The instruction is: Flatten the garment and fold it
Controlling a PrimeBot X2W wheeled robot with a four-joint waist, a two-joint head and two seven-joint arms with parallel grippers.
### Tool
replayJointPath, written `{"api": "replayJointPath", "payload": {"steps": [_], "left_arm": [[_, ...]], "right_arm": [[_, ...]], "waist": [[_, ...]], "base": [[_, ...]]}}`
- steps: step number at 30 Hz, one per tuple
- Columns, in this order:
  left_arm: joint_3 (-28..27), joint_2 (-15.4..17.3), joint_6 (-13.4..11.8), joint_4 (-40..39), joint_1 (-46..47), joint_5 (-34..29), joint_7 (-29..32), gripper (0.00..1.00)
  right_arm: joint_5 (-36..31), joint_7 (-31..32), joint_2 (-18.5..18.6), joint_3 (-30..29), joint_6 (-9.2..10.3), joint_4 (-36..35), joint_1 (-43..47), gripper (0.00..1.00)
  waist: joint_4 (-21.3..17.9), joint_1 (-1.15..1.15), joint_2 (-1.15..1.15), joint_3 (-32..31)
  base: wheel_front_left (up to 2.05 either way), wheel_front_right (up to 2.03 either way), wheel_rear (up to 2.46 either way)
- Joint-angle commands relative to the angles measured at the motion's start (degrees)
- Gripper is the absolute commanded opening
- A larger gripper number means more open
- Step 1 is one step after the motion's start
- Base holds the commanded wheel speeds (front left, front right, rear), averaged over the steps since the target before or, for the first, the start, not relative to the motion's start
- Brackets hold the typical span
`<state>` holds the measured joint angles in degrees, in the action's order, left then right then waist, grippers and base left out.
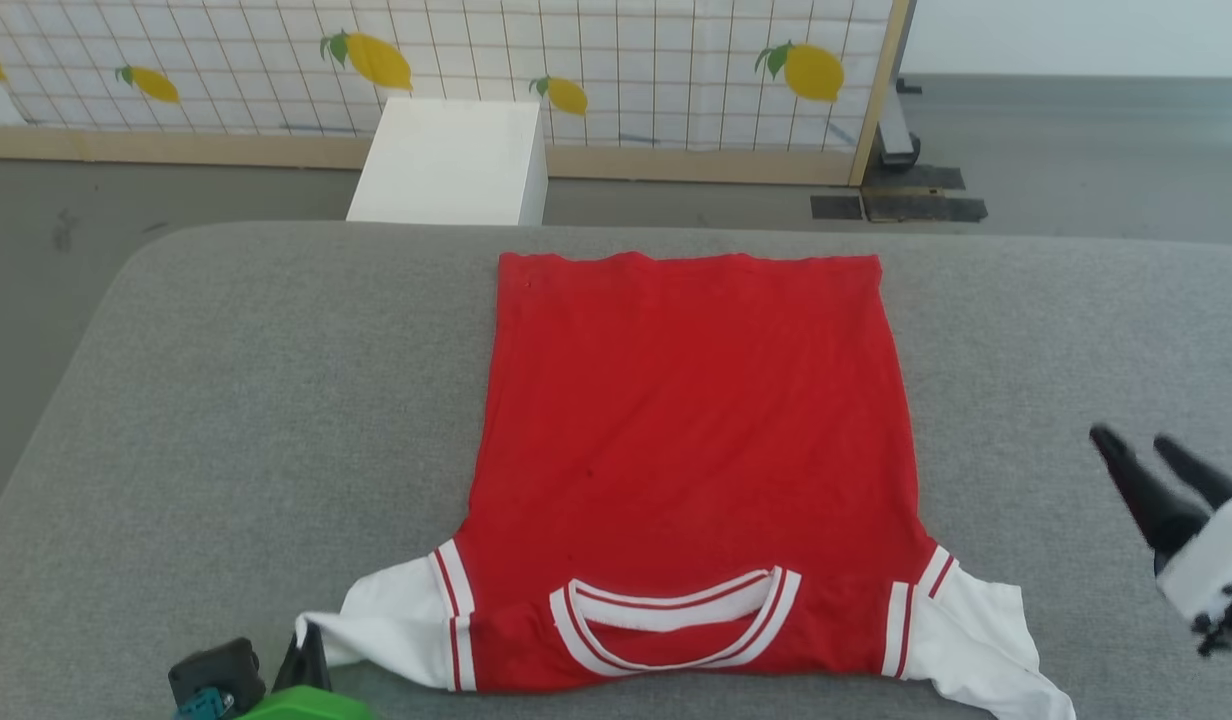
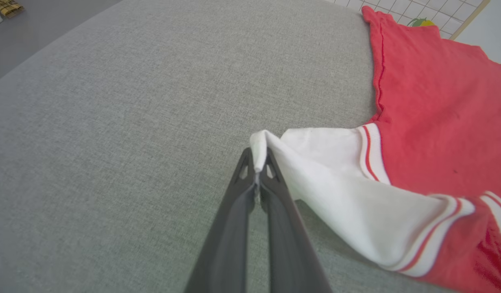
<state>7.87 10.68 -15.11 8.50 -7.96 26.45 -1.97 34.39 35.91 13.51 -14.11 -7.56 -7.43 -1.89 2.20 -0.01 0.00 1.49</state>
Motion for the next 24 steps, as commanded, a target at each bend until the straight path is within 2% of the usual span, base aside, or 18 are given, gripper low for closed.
{"api": "replayJointPath", "payload": {"steps": [1,4,7,12,15,24], "left_arm": [[-0.07,-0.10,0.02,-0.85,1.46,-0.01,-0.57,0.00],[0.51,-0.63,-0.24,-3.13,2.38,-0.39,-1.07,0.00],[1.43,-1.16,-0.50,-5.42,3.57,-1.08,-1.33,0.00],[3.69,-2.54,-0.64,-9.25,6.35,-2.53,-2.20,0.00],[4.79,-3.58,-0.94,-11.31,7.33,-3.08,-3.17,0.00],[8.53,-5.62,-2.60,-16.86,6.74,-4.91,-5.81,0.00]], "right_arm": [[-1.30,-1.41,-0.84,-0.23,0.08,-0.55,-2.44,1.00],[-4.34,-4.93,-2.28,-0.20,0.08,0.51,-7.72,1.00],[-7.36,-7.65,-2.11,1.08,0.08,3.92,-13.97,1.00],[-12.01,-9.06,1.56,5.22,0.08,12.60,-26.62,1.00],[-13.29,-7.36,4.15,7.86,0.08,18.15,-33.83,1.00],[-17.30,4.47,14.32,17.21,0.08,29.94,-50.42,1.00]], "waist": [[0.00,0.01,0.00,1.36],[0.58,0.01,0.00,4.09],[1.71,0.01,0.00,7.31],[5.04,0.01,0.00,14.25],[7.15,0.01,0.00,18.02],[14.95,0.01,0.00,27.80]], "base": [[0.00,0.00,0.00],[0.00,0.00,0.00],[0.00,0.00,0.00],[0.00,0.00,0.00],[0.00,0.00,0.00],[0.00,0.00,0.00]]}}
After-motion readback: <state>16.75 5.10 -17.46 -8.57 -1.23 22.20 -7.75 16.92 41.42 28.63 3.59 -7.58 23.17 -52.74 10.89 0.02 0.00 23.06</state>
